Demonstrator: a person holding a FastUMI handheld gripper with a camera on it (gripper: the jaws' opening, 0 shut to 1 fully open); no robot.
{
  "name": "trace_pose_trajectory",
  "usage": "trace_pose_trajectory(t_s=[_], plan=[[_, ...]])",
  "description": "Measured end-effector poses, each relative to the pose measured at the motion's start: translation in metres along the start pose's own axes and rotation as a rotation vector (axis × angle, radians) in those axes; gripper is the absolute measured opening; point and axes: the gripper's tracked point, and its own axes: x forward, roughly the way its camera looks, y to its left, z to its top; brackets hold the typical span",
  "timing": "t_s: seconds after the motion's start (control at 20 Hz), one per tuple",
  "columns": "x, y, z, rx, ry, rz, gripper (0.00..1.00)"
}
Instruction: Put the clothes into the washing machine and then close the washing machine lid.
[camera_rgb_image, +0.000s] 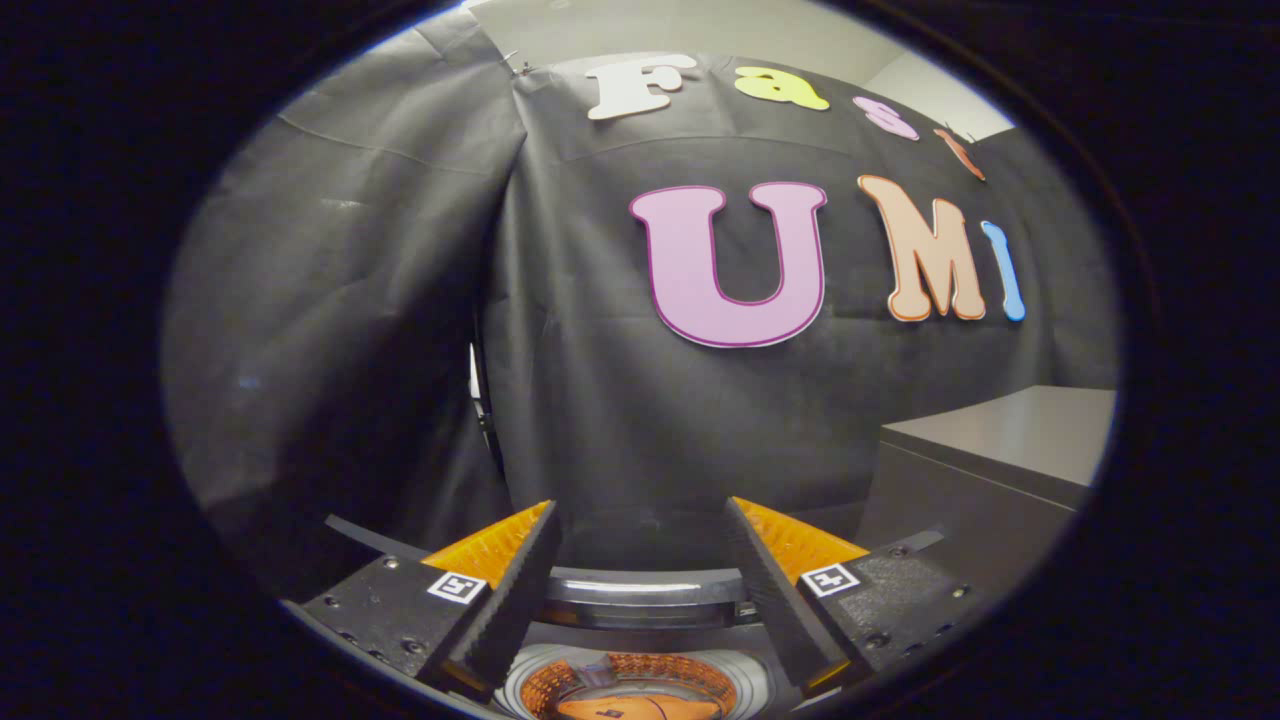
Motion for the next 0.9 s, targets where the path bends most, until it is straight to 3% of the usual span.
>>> trace_pose_trajectory(t_s=[0.55, 0.9], plan=[[-0.021, -0.007, -0.096, 0.124, 0.152, -0.016, 0.97], [-0.040, -0.003, -0.077, 0.087, 0.119, 0.002, 0.97]])
